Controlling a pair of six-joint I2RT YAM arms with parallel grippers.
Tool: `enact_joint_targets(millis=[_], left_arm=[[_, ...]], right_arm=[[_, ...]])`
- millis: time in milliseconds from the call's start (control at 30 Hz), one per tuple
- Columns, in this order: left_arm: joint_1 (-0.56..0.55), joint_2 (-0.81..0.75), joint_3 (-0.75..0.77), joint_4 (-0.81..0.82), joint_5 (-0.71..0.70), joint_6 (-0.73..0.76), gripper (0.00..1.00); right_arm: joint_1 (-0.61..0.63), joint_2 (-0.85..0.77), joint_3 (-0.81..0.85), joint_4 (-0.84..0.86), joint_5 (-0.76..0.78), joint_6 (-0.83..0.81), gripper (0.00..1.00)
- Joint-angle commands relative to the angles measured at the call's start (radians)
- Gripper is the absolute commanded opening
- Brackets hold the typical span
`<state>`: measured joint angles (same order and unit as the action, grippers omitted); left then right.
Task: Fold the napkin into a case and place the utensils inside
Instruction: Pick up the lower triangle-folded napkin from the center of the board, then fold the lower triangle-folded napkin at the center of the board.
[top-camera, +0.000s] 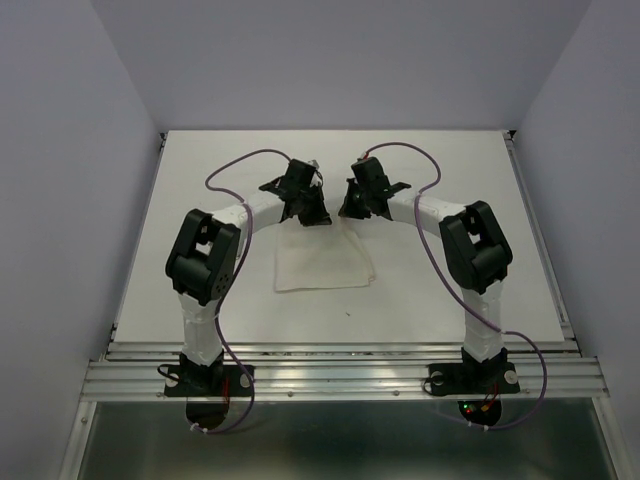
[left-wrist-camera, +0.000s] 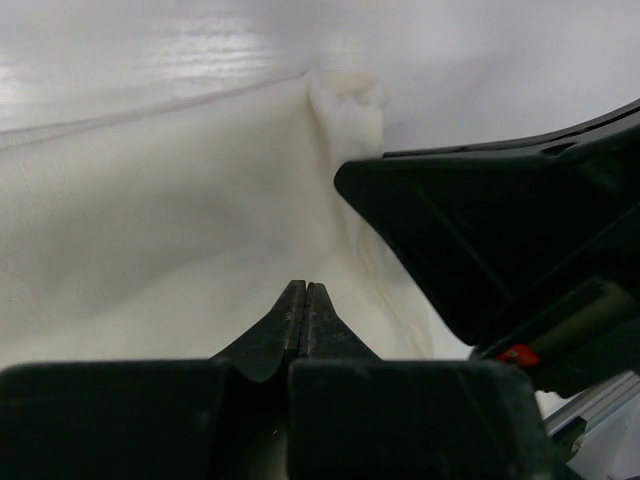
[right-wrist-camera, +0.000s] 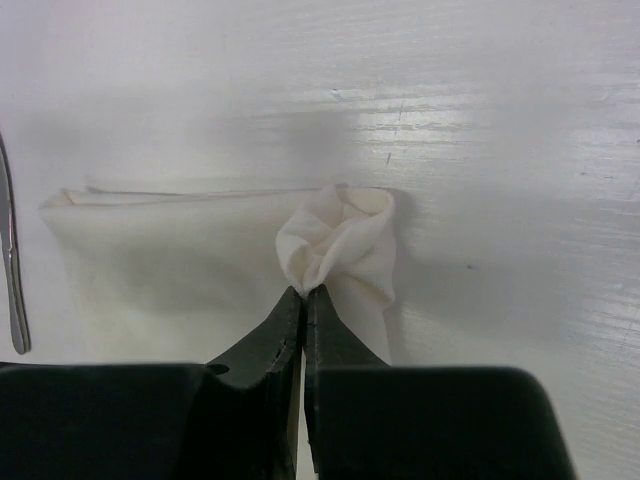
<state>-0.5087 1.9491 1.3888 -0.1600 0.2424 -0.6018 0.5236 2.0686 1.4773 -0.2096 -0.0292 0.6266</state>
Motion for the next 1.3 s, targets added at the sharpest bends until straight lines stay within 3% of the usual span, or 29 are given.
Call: enact_joint_targets(millis=[0,467,1267], left_arm=[[-0.01,-0.024,-0.056,0.028,0.037,0.022,0.0],[-0.021,0.065,-0.094,0.073,0.015,0.023,0.0],[-0.021,0.083,-0.129,0.114,0.026,0.031,0.0]], right_arm=[[0.007,-0.038,0.009,0.013,0.02,0.008,0.01],[0.007,-0.024,0.057,-0.027,0.023,0.022,0.01],[0.075,0.085,0.207,-0.122,0.114,0.134,0.01]])
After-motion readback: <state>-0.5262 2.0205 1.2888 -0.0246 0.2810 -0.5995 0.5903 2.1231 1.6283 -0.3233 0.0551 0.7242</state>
